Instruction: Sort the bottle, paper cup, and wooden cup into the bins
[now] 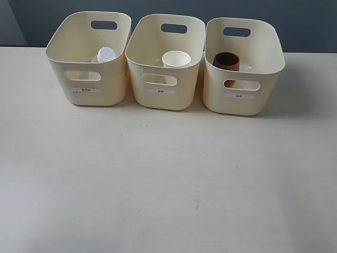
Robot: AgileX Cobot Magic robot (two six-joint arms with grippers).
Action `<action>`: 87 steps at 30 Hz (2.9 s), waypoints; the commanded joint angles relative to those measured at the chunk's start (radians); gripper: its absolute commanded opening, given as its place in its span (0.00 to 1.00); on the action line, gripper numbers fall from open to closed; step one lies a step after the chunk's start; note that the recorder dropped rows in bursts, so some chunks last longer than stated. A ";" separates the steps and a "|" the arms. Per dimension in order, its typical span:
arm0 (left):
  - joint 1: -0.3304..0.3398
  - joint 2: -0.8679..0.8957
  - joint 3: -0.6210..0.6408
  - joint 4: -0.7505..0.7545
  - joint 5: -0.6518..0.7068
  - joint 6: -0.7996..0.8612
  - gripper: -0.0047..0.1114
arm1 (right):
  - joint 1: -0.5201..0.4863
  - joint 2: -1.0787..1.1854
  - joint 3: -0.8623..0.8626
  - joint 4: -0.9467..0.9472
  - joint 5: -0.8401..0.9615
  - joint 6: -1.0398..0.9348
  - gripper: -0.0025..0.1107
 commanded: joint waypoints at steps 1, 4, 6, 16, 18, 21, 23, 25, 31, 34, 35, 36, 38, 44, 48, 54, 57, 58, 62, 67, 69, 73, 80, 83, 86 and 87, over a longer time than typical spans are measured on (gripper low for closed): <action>0.000 -0.005 0.002 0.000 -0.005 -0.001 0.04 | -0.003 -0.005 0.007 -0.015 0.015 -0.026 0.02; 0.000 -0.005 0.002 0.000 -0.005 -0.001 0.04 | -0.018 -0.005 0.007 -0.015 0.058 -0.032 0.02; 0.000 -0.005 0.002 0.000 -0.005 -0.001 0.04 | -0.037 -0.005 0.007 -0.015 0.099 -0.034 0.02; 0.000 -0.005 0.002 0.000 -0.005 -0.001 0.04 | -0.076 -0.005 0.007 -0.046 0.329 -0.053 0.02; 0.000 -0.005 0.002 0.000 -0.005 -0.001 0.04 | -0.095 -0.005 0.007 -0.060 0.356 -0.068 0.02; 0.000 -0.005 0.002 0.000 -0.005 -0.001 0.04 | -0.095 -0.005 0.007 -0.070 0.383 -0.067 0.02; 0.000 -0.005 0.002 0.000 -0.005 -0.001 0.04 | -0.095 -0.005 0.007 -0.082 0.413 -0.067 0.02; 0.000 -0.005 0.002 0.000 -0.005 -0.001 0.04 | -0.095 -0.005 0.007 -0.082 0.434 -0.067 0.02; 0.000 -0.005 0.002 0.000 -0.005 -0.001 0.04 | -0.095 -0.005 0.007 -0.082 0.441 -0.067 0.02; 0.000 -0.005 0.002 0.000 -0.005 -0.001 0.04 | -0.095 -0.005 0.007 -0.082 0.441 -0.067 0.02; 0.000 -0.005 0.002 0.000 -0.005 -0.001 0.04 | -0.095 -0.005 0.007 -0.082 0.441 -0.067 0.02; 0.000 -0.005 0.002 0.000 -0.005 -0.001 0.04 | -0.095 -0.005 0.007 -0.082 0.441 -0.067 0.02; 0.000 -0.005 0.002 0.000 -0.005 -0.001 0.04 | -0.095 -0.005 0.007 -0.082 0.441 -0.067 0.02; 0.000 -0.005 0.002 0.000 -0.005 -0.001 0.04 | -0.095 -0.005 0.007 -0.074 0.440 -0.067 0.02; 0.000 -0.005 0.002 0.000 -0.005 -0.001 0.04 | -0.095 -0.005 0.007 -0.074 0.440 -0.067 0.02; 0.000 -0.005 0.002 0.000 -0.005 -0.001 0.04 | -0.095 -0.005 0.007 -0.074 0.440 -0.067 0.02; 0.000 -0.005 0.002 0.000 -0.005 -0.001 0.04 | -0.095 -0.005 0.007 -0.074 0.440 -0.067 0.02; 0.000 -0.005 0.002 0.000 -0.005 -0.001 0.04 | -0.095 -0.005 0.007 -0.074 0.440 -0.067 0.02; 0.000 -0.005 0.002 0.000 -0.005 -0.001 0.04 | -0.095 -0.005 0.007 -0.074 0.440 -0.067 0.02; 0.000 -0.005 0.002 0.000 -0.005 -0.001 0.04 | -0.095 -0.005 0.007 -0.074 0.440 -0.067 0.02; 0.000 -0.005 0.002 0.000 -0.005 -0.001 0.04 | -0.095 -0.005 0.007 -0.074 0.440 -0.067 0.02; 0.000 -0.005 0.002 0.000 -0.005 -0.001 0.04 | -0.095 -0.005 0.007 -0.074 0.440 -0.067 0.02; 0.000 -0.005 0.002 0.000 -0.005 -0.001 0.04 | -0.095 -0.005 0.007 -0.074 0.440 -0.067 0.02; 0.000 -0.005 0.002 0.000 -0.005 -0.001 0.04 | -0.095 -0.005 0.007 -0.074 0.440 -0.067 0.02; 0.000 -0.005 0.002 0.000 -0.005 -0.001 0.04 | -0.095 -0.005 0.007 -0.074 0.440 -0.067 0.02; 0.000 -0.005 0.002 0.000 -0.005 -0.001 0.04 | -0.095 -0.005 0.007 -0.074 0.440 -0.066 0.02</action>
